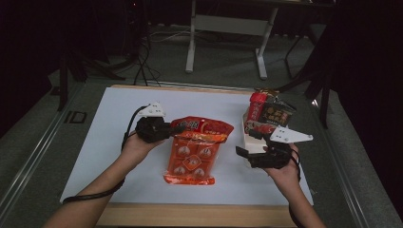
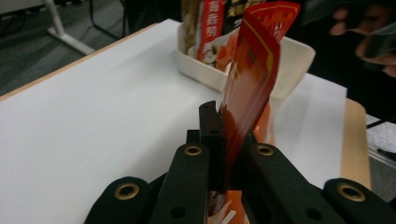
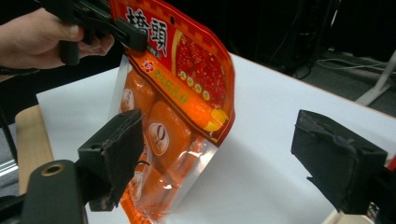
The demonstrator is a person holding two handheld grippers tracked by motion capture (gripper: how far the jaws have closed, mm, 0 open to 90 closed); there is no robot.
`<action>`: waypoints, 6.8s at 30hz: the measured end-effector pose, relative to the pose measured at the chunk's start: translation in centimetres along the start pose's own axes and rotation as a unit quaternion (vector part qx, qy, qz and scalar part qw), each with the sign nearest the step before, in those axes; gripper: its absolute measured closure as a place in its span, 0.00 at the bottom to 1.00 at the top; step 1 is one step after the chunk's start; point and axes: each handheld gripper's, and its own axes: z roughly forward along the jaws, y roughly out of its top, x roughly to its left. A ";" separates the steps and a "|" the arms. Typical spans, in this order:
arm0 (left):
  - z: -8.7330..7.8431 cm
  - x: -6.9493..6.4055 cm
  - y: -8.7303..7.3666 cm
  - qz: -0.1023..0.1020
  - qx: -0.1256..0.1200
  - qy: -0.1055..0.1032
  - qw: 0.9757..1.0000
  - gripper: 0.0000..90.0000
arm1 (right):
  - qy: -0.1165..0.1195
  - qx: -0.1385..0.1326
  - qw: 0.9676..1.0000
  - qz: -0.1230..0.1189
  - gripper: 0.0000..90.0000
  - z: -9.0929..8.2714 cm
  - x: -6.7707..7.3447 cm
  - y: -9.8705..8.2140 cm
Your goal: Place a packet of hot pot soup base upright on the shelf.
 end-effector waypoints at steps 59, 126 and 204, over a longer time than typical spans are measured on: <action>-2.4 -3.9 2.2 0.034 -0.094 -0.109 0.989 0.91 | 0.087 0.021 0.994 -0.066 1.00 0.3 2.8 4.8; -3.0 -0.4 -10.9 -0.066 -0.070 0.035 0.995 0.02 | -0.098 -0.018 0.994 0.047 1.00 -6.7 -8.5 3.6; -2.7 -0.3 -11.7 -0.070 -0.072 0.041 0.994 0.02 | -0.015 -0.016 1.000 0.013 0.12 -3.1 -1.1 5.5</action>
